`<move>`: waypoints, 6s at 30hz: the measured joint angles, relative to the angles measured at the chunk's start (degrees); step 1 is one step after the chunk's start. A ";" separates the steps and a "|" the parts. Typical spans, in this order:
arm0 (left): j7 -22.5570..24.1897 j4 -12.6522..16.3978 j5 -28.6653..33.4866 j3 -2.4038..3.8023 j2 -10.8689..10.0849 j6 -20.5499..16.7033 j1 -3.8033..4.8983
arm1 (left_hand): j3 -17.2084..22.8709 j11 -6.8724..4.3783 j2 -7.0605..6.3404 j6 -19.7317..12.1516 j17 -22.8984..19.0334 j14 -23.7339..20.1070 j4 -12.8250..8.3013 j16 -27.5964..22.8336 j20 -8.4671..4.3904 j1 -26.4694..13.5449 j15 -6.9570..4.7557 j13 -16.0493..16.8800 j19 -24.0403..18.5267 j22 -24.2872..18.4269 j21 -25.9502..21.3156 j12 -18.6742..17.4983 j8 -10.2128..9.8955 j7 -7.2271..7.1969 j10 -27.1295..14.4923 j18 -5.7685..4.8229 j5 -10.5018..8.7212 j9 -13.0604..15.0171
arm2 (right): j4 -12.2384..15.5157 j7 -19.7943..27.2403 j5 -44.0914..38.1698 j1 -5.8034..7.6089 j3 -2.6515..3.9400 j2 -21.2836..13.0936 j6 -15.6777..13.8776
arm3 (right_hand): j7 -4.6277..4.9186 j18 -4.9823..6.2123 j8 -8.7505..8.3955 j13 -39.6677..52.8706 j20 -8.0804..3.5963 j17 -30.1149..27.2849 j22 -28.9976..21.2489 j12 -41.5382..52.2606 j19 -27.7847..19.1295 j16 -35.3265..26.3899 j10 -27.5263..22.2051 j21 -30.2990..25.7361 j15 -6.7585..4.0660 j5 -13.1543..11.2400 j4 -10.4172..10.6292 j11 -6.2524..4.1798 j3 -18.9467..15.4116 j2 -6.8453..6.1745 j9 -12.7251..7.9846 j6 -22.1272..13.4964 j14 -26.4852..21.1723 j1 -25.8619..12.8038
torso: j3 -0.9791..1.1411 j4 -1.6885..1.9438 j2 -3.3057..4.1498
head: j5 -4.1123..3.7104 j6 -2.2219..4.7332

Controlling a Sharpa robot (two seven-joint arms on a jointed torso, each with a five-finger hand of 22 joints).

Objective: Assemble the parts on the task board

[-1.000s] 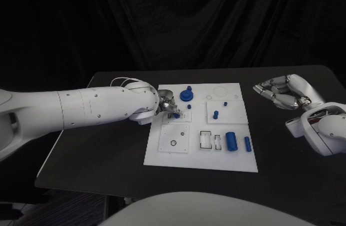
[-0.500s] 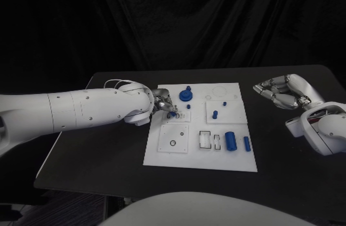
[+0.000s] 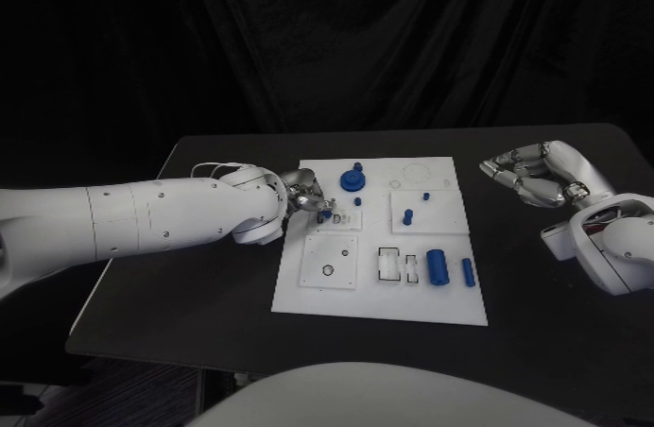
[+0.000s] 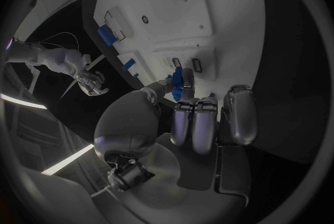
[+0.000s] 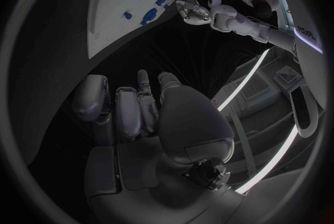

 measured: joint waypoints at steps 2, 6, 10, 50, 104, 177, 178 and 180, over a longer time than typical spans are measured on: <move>0.16 -0.06 0.00 -0.01 0.07 -0.66 -0.39 | -0.38 -0.14 0.11 0.30 0.00 0.19 0.38 0.00 0.00 -0.12 -0.19 0.00 0.00 0.08 0.00 0.00 -0.32 -0.30 -0.14 0.00 -0.60 0.04 | 0.00 -0.02 0.00 0.00 0.00 0.01 0.01 | 0.00 0.00 0.00 0.38 0.00 0.00 0.00 -0.18 0.00 0.00 0.00 0.00 0.00 0.00 0.00 0.00 0.00 0.00 0.00 0.00 0.00 0.00 | 0.01 0.00 -0.01 | -0.07 0.00; 0.51 -0.35 0.00 -0.01 0.33 -1.89 -1.16 | -1.24 -0.19 0.43 0.77 0.00 0.19 1.24 0.00 -0.16 -0.43 -0.19 0.00 0.16 0.18 0.00 0.00 -0.57 -0.38 -0.19 0.00 -1.80 0.20 | 0.00 -0.08 0.00 0.00 0.00 0.02 0.02 | 0.00 0.00 0.00 0.38 0.00 0.00 0.00 -0.18 0.00 0.00 0.00 -0.22 0.00 0.00 0.00 0.00 0.00 -0.09 0.00 0.00 0.00 0.22 | 0.03 0.00 -0.02 | -0.14 0.00; 1.06 -0.72 0.00 0.04 0.59 -3.31 -1.84 | -1.72 -0.19 0.45 0.90 0.00 0.19 1.72 0.00 -0.20 -0.45 -0.19 0.00 0.20 0.18 0.00 0.00 -0.58 -0.51 -0.20 0.00 -2.14 0.32 | 0.00 -0.14 0.00 0.00 0.00 0.02 0.04 | 0.00 0.00 0.00 0.38 0.00 -0.04 0.00 -0.18 0.00 0.00 0.00 -0.22 0.01 0.00 0.00 0.00 0.00 -0.16 0.00 0.00 0.00 0.28 | 0.03 0.00 -0.03 | -0.08 0.00; 6.04 -1.75 0.00 0.02 1.48 -10.81 -4.56 | -4.97 -0.19 0.46 1.03 0.00 0.19 5.11 0.00 -0.20 -0.44 -0.17 0.00 0.20 0.10 -0.01 0.00 -2.37 -0.39 -0.20 0.00 -6.28 0.53 | -0.12 -0.46 0.20 -0.01 0.00 0.11 0.35 | 0.00 0.01 0.00 0.40 0.00 -0.22 -0.01 -0.29 0.00 -0.38 -0.18 -0.45 0.03 0.00 0.00 0.21 0.00 -0.18 -0.03 0.00 -0.01 0.25 | -0.03 0.01 -0.04 | -0.15 0.00; 7.41 1.11 -0.02 0.02 -1.10 -10.66 -4.99 | -30.88 -0.18 3.34 0.87 0.00 0.07 15.51 0.00 -0.35 2.97 -0.29 0.00 1.63 0.73 -0.35 0.00 -1.15 -0.52 -0.20 -0.01 -8.06 13.60 | -0.32 -1.67 0.33 -0.04 -0.01 -0.25 1.38 | 0.00 0.00 0.00 0.50 -0.20 -0.48 0.00 -0.43 -0.21 -0.37 -0.18 -0.92 0.05 0.00 0.00 0.22 0.00 -0.46 -0.01 0.00 -0.02 -0.03 | -0.04 0.01 0.04 | 0.27 -0.01; -13.93 -18.40 12.92 0.00 14.82 35.84 10.57 | -28.61 -0.09 5.48 1.92 0.00 0.19 13.63 0.00 0.40 13.39 -0.16 0.01 2.42 0.76 -0.23 0.00 -9.89 0.53 -0.11 -0.88 -9.40 5.01 | -0.44 -2.46 0.35 -0.05 -0.01 0.72 1.81 | 0.00 -0.01 0.00 0.50 -0.20 -0.56 0.02 -0.29 -0.21 -0.61 -0.33 -1.14 0.14 0.52 0.00 0.08 0.00 -0.37 -0.04 0.00 -0.12 0.53 | -0.03 -0.19 0.15 | 1.37 -0.01; -13.95 -18.48 12.88 0.00 14.83 36.00 10.44 | -28.61 -0.09 5.48 1.92 0.00 0.19 13.63 0.00 0.40 13.39 -0.16 0.01 2.42 0.76 -0.23 0.00 -9.89 0.52 -0.11 -0.88 -9.53 5.01 | -0.43 -2.46 0.35 -0.05 -0.01 0.72 1.82 | 0.00 0.00 0.00 0.51 -0.20 -0.56 0.02 -0.31 -0.21 -0.61 -0.33 -1.14 0.14 0.77 0.00 0.08 0.00 -0.31 -0.04 0.00 -0.11 0.60 | -0.03 -0.19 0.15 | 1.37 -0.01; -13.98 -18.58 12.77 0.00 14.85 36.21 10.23 | -28.61 -0.09 5.48 2.00 0.00 0.19 13.63 0.00 0.40 13.39 -0.16 0.01 2.42 0.76 -0.23 0.00 -9.89 0.45 -0.11 -0.88 -9.65 4.93 | -0.43 -2.47 0.35 -0.05 -0.01 0.73 1.82 | 0.00 0.00 0.00 0.71 -0.20 -0.56 0.02 -0.42 -0.21 -0.61 -0.33 -1.14 0.14 0.84 0.00 0.08 0.00 -0.30 -0.03 0.00 -0.11 0.60 | -0.03 -0.20 0.15 | 1.36 -0.01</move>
